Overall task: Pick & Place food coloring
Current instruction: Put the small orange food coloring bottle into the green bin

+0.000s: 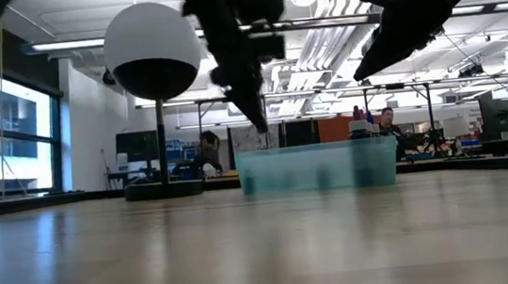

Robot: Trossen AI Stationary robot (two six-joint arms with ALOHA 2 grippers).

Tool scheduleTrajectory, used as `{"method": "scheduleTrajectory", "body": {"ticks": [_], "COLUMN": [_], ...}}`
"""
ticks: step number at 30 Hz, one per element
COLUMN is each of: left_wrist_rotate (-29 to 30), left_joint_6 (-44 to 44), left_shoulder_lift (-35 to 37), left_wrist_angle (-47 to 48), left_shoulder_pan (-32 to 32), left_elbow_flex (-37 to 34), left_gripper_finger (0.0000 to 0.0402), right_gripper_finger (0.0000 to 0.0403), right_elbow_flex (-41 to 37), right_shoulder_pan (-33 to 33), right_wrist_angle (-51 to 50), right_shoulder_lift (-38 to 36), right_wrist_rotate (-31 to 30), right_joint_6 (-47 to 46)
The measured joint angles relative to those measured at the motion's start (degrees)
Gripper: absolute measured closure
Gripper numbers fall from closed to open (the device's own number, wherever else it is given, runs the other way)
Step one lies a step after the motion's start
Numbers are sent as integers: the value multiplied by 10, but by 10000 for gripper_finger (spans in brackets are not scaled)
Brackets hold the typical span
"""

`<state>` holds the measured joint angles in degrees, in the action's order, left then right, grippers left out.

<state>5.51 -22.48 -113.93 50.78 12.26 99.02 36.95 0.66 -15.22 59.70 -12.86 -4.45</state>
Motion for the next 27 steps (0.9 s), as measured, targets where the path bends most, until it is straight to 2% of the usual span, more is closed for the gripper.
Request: {"method": "scheduleTrajectory", "body": {"ticks": [4, 8, 16, 19, 27], "left_wrist_rotate": [9, 13, -22, -22, -36], "left_joint_6": [-13, -15, -101, -105, -148], "left_shoulder_lift": [-76, -118, -140, -137, -143], "left_wrist_angle": [56, 76, 124, 87, 72], "left_shoulder_pan": [27, 45, 49, 49, 49], "left_elbow_flex": [97, 144, 145, 135, 134], "left_gripper_finger": [319, 319, 318, 318, 318], "right_gripper_finger": [208, 208, 208, 208, 208], "right_elbow_flex": [0, 0, 0, 0, 0], "right_shoulder_pan": [0, 0, 0, 0, 0], "right_wrist_angle": [-1, -5, -9, -9, -9], "right_shoulder_lift": [0, 0, 0, 0, 0], "right_wrist_rotate": [0, 0, 0, 0, 0], "right_joint_6": [0, 0, 0, 0, 0]}}
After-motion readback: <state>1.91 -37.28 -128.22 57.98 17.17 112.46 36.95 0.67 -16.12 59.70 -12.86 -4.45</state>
